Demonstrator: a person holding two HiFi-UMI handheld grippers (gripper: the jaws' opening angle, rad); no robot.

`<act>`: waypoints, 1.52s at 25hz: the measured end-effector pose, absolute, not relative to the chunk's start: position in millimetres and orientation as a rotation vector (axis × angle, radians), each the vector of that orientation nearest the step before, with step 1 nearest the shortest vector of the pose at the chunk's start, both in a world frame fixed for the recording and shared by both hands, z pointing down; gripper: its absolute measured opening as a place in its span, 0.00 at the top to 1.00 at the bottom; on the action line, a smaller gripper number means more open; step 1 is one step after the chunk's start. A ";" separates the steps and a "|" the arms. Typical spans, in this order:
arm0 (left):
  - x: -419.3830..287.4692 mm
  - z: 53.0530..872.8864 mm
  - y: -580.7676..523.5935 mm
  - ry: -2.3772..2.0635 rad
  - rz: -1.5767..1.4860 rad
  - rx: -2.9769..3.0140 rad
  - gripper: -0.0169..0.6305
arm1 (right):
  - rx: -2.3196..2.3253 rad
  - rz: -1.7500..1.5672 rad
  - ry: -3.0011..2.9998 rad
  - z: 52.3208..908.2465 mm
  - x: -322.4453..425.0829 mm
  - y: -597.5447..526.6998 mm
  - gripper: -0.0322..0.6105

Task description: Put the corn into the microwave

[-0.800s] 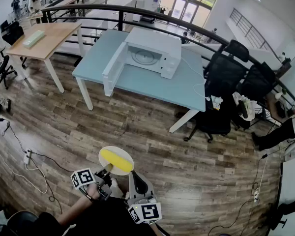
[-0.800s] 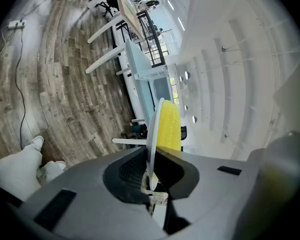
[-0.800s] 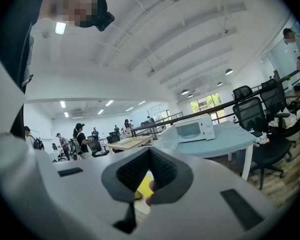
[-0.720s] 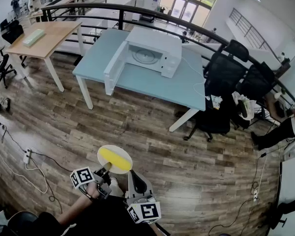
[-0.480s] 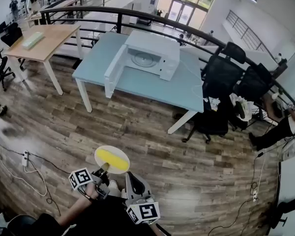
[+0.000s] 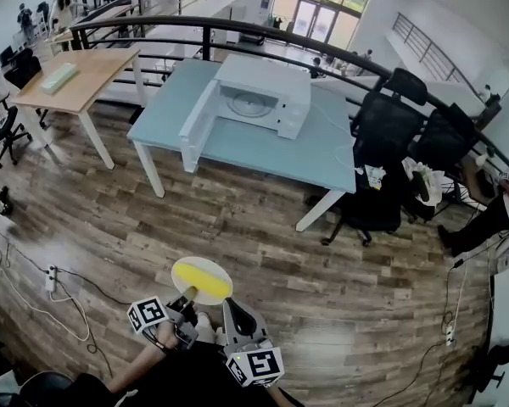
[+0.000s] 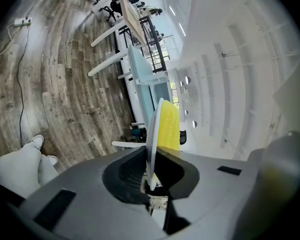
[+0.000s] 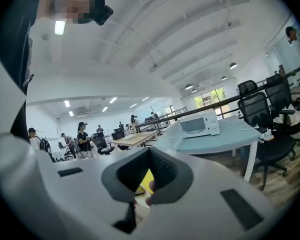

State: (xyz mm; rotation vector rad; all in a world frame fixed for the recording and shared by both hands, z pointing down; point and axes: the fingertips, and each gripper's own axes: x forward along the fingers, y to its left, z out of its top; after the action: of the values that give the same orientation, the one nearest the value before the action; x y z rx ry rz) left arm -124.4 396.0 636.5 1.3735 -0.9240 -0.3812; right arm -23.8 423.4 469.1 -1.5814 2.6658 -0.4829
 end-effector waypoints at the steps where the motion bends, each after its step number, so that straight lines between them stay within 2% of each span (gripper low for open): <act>1: -123.8 635.9 395.8 -0.923 -0.376 1.377 0.93 | -1.584 -0.487 2.658 469.3 -22.5 423.1 0.94; 22: -166.3 634.1 383.0 -0.892 -0.355 1.428 0.93 | -1.719 -0.486 2.554 479.9 -57.8 423.5 0.94; 38: -167.1 635.5 346.2 -0.869 -0.330 1.454 0.93 | -1.724 -0.435 2.527 479.8 -63.7 385.2 0.94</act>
State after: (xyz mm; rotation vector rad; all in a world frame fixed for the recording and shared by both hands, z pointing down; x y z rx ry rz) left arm -167.1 346.2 635.5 1.4538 -0.8694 -0.3297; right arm -63.7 385.2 479.8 -1.7237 2.5272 -0.4348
